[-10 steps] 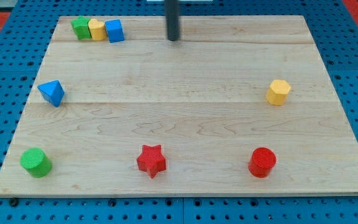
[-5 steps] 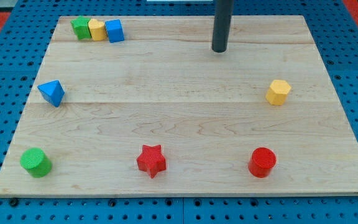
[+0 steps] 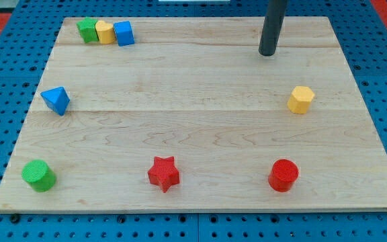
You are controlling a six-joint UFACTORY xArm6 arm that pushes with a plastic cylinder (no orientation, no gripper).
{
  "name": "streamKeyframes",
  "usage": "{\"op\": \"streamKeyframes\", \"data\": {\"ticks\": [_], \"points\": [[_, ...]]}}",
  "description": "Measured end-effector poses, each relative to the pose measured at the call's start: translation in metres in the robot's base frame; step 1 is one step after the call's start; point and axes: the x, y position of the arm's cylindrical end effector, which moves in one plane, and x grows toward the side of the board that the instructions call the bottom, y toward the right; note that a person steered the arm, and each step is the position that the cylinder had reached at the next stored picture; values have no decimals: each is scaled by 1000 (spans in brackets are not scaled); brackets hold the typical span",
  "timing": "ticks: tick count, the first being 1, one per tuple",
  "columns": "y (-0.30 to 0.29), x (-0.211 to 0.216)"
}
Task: Move your arm towards the green star
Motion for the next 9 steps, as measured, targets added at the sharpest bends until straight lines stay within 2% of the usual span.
{"op": "streamKeyframes", "data": {"ticks": [5, 6, 8, 9], "points": [[0, -7], [-23, -14], [-166, -25], [-197, -18]]}}
